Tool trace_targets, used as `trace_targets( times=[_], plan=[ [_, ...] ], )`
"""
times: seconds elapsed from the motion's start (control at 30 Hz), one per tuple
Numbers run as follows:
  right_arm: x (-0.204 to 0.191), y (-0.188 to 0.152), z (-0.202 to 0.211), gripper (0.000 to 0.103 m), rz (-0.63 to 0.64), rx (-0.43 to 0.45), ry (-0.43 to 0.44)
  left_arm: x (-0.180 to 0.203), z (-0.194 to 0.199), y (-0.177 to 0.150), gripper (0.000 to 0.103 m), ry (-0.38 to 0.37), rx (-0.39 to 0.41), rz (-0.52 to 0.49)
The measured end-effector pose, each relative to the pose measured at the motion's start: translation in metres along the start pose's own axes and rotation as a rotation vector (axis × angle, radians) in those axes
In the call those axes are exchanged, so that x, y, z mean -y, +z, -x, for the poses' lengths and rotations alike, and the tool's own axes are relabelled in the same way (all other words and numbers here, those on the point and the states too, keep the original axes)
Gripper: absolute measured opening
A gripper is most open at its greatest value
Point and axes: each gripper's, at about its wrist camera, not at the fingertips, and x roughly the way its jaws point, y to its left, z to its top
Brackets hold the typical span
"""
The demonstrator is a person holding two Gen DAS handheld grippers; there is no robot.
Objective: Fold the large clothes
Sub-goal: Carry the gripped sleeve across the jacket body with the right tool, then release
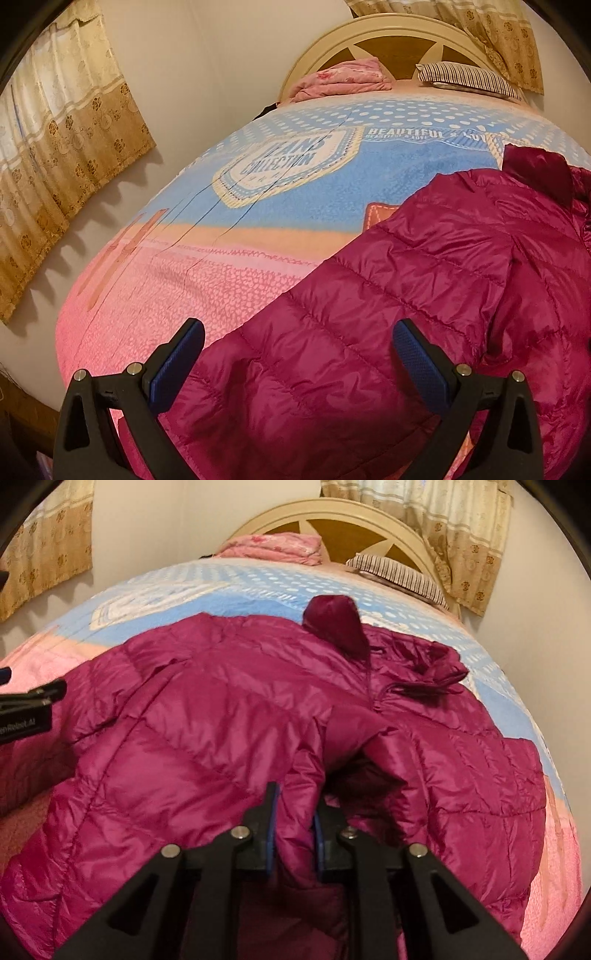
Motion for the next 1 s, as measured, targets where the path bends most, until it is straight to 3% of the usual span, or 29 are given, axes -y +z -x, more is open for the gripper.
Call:
trace_targets(
  times=[0.03, 0.1, 0.2, 0.4, 0.5, 0.6, 0.67, 0.7, 0.8, 0.83, 0.9, 1.0],
  plan=[
    [-0.004, 0.0, 0.0, 0.048, 0.013, -0.008, 0.003, 0.0, 0.003, 0.001, 0.102, 0.003, 0.005, -0.002],
    [-0.008, 0.0, 0.005, 0.058, 0.03, -0.013, 0.013, 0.0, 0.009, 0.002, 0.102, 0.007, 0.023, -0.006],
    [-0.01, -0.004, 0.018, 0.058, 0.02, -0.02, 0.056, -0.003, 0.015, 0.006, 0.102, 0.013, 0.033, 0.009],
    [-0.026, -0.014, 0.05, 0.074, 0.065, 0.029, 0.123, -0.007, 0.022, 0.01, 0.102, 0.021, 0.036, 0.037],
    [-0.028, -0.009, 0.061, 0.075, 0.064, 0.107, 0.101, -0.008, 0.028, 0.011, 0.102, 0.027, 0.043, 0.036],
    [-0.015, 0.002, 0.054, 0.088, -0.023, 0.145, 0.068, -0.01, 0.033, 0.01, 0.102, 0.026, 0.051, 0.038],
    [-0.01, 0.008, 0.031, 0.084, -0.047, 0.026, 0.112, -0.012, 0.035, 0.009, 0.102, 0.027, 0.055, 0.035],
    [-0.01, 0.007, 0.029, 0.077, -0.044, 0.007, 0.111, -0.013, 0.037, 0.009, 0.102, 0.026, 0.062, 0.035],
    [-0.018, -0.005, 0.039, 0.084, -0.01, 0.04, -0.072, -0.014, 0.04, 0.006, 0.102, 0.035, 0.086, 0.027],
    [-0.024, -0.008, 0.038, 0.087, 0.019, 0.035, -0.092, -0.013, 0.04, 0.006, 0.102, 0.037, 0.086, 0.024],
    [-0.035, -0.013, 0.036, 0.087, 0.06, 0.033, -0.115, -0.011, 0.038, 0.006, 0.102, 0.036, 0.079, 0.021],
    [-0.05, -0.017, 0.042, 0.087, 0.103, 0.046, -0.064, -0.012, 0.04, 0.005, 0.102, 0.031, 0.088, 0.022]
  ],
)
